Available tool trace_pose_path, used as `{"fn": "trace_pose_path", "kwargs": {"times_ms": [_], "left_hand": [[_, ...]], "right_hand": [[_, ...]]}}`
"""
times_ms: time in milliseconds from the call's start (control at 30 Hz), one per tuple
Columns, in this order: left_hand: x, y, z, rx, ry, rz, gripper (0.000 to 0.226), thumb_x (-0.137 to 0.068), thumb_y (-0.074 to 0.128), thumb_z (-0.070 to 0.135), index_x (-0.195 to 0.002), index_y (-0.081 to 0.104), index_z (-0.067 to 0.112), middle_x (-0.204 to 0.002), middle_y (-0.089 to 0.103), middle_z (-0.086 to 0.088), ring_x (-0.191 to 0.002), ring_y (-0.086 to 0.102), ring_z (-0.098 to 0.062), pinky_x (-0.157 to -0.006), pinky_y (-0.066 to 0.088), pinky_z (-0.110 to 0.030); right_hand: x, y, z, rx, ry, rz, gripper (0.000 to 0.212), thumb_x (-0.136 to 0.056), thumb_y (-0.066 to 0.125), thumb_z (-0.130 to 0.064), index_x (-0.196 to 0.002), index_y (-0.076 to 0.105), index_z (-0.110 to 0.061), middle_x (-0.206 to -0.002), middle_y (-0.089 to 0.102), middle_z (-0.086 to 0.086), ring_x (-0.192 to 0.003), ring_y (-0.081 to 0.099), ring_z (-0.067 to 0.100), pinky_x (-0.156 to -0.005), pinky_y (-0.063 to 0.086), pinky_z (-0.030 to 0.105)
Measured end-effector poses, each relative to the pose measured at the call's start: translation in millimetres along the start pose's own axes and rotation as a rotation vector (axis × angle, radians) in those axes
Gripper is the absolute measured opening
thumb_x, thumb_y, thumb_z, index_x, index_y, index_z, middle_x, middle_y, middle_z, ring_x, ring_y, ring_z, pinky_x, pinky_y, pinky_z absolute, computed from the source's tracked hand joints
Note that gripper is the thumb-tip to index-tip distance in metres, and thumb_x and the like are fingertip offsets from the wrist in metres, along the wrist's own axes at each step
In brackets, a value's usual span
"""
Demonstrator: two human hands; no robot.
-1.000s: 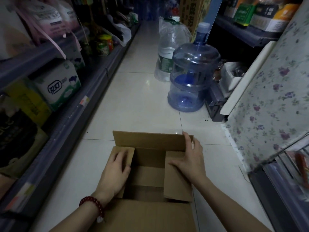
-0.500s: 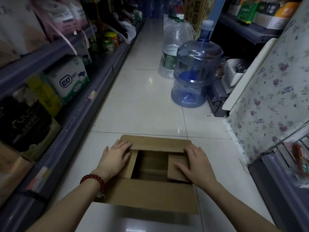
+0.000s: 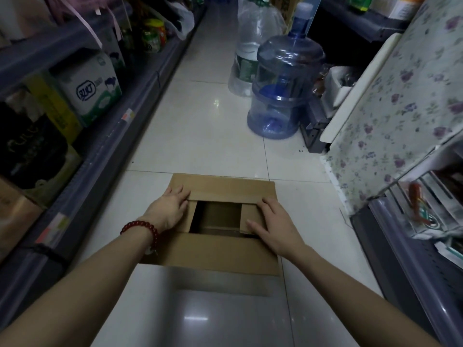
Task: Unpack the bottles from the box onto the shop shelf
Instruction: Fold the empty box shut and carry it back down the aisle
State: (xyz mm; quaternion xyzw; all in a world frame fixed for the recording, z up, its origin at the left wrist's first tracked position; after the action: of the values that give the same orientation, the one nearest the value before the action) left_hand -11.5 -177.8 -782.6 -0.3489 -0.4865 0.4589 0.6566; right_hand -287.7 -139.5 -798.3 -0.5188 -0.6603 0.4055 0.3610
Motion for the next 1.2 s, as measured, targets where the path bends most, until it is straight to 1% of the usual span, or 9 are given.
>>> {"fn": "trace_pose_path", "kwargs": {"times_ms": [200,333,500,633,767,867,933,1100,1200], "left_hand": [[10.1,5.1,2.7,-0.009,-0.028,-0.059,0.058,-0.101,0.023,0.043,-0.153,0.007,0.023,-0.161,-0.001,-0.001,-0.149,0.0,-0.024,-0.12,0.009,-0.039],[19.8,10.5,0.3,0.034,-0.038,-0.039,0.059,-0.1,0.021,0.045,-0.153,0.006,0.023,-0.161,-0.003,0.0,-0.149,-0.002,-0.023,-0.12,0.008,-0.04],[27.8,13.1,-3.6,0.071,-0.052,-0.035,0.058,-0.1,0.021,0.045,-0.152,0.005,0.024,-0.161,-0.003,0.001,-0.149,-0.003,-0.023,-0.119,0.009,-0.041],[32.9,13.2,-4.4,0.108,-0.057,-0.041,0.058,-0.1,0.021,0.045,-0.152,0.006,0.024,-0.161,-0.004,0.001,-0.149,-0.004,-0.023,-0.12,0.008,-0.042],[37.7,13.1,-4.1,0.13,-0.06,-0.052,0.057,-0.1,0.019,0.045,-0.152,0.006,0.025,-0.161,-0.005,0.002,-0.149,-0.005,-0.023,-0.119,0.006,-0.042],[39.3,9.7,-3.2,0.137,-0.068,-0.093,0.058,-0.099,0.014,0.048,-0.152,0.007,0.026,-0.161,-0.006,0.002,-0.149,-0.006,-0.022,-0.12,0.004,-0.042],[40.8,2.0,0.9,0.152,-0.084,-0.133,0.062,-0.097,0.01,0.055,-0.152,0.007,0.025,-0.161,-0.005,0.002,-0.149,-0.005,-0.021,-0.121,0.003,-0.043],[41.7,-25.4,9.2,0.208,-0.129,-0.195,0.076,-0.088,0.007,0.069,-0.151,0.015,0.027,-0.161,0.01,-0.001,-0.147,0.013,-0.024,-0.12,0.01,-0.045],[37.7,-35.8,3.2,0.276,-0.196,-0.237,0.1,-0.069,0.005,0.086,-0.147,0.03,0.03,-0.155,0.029,-0.004,-0.141,0.03,-0.028,-0.117,0.02,-0.045]], "right_hand": [[14.5,-1.6,-12.8,-0.023,-0.018,-0.004,0.07,-0.092,0.043,-0.058,-0.145,0.036,-0.013,-0.156,0.028,0.006,-0.145,0.022,0.022,-0.121,0.019,0.038],[28.3,2.8,-23.9,-0.054,-0.076,-0.085,0.084,-0.085,0.035,-0.072,-0.149,0.03,-0.018,-0.159,0.021,0.001,-0.147,0.017,0.02,-0.121,0.02,0.043],[46.9,1.4,-38.3,-0.03,-0.18,-0.223,0.103,-0.07,0.027,-0.087,-0.153,0.02,-0.027,-0.162,0.011,-0.005,-0.15,0.003,0.016,-0.122,0.01,0.04],[54.8,-3.9,-45.1,0.091,-0.294,-0.269,0.103,-0.072,0.044,-0.079,-0.154,0.014,-0.025,-0.163,0.008,-0.004,-0.15,0.001,0.016,-0.121,0.002,0.035],[57.3,-8.1,-46.0,0.19,-0.385,-0.236,0.101,-0.074,0.039,-0.078,-0.154,0.014,-0.023,-0.162,0.012,-0.001,-0.15,0.005,0.019,-0.117,-0.003,0.031],[52.0,-20.2,-49.1,0.157,-0.382,-0.184,0.095,-0.078,0.041,-0.076,-0.153,0.017,-0.023,-0.162,0.015,-0.002,-0.15,0.007,0.018,-0.121,0.004,0.033],[42.9,-33.0,-51.8,0.152,-0.374,-0.143,0.098,-0.075,0.036,-0.08,-0.153,0.018,-0.023,-0.162,0.015,-0.002,-0.15,0.008,0.017,-0.122,0.007,0.035],[10.6,-53.2,-56.9,0.216,-0.315,-0.077,0.098,-0.075,0.031,-0.08,-0.154,0.011,-0.025,-0.163,0.008,-0.004,-0.15,0.0,0.015,-0.12,-0.005,0.033],[-9.6,-52.1,-53.6,0.244,-0.272,0.003,0.101,-0.071,0.016,-0.085,-0.154,0.012,-0.026,-0.163,0.01,-0.002,-0.15,-0.001,0.018,-0.122,-0.005,0.04]]}}
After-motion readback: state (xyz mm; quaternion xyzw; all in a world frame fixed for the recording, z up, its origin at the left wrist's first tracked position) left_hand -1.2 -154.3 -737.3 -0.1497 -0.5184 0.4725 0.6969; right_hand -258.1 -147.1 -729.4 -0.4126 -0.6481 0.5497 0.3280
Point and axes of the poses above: each hand's wrist, its own x-axis away from the middle knuckle, its own y-axis out of the palm, z = x × y, the point moved 2 cm from there along -x, towards the middle knuckle
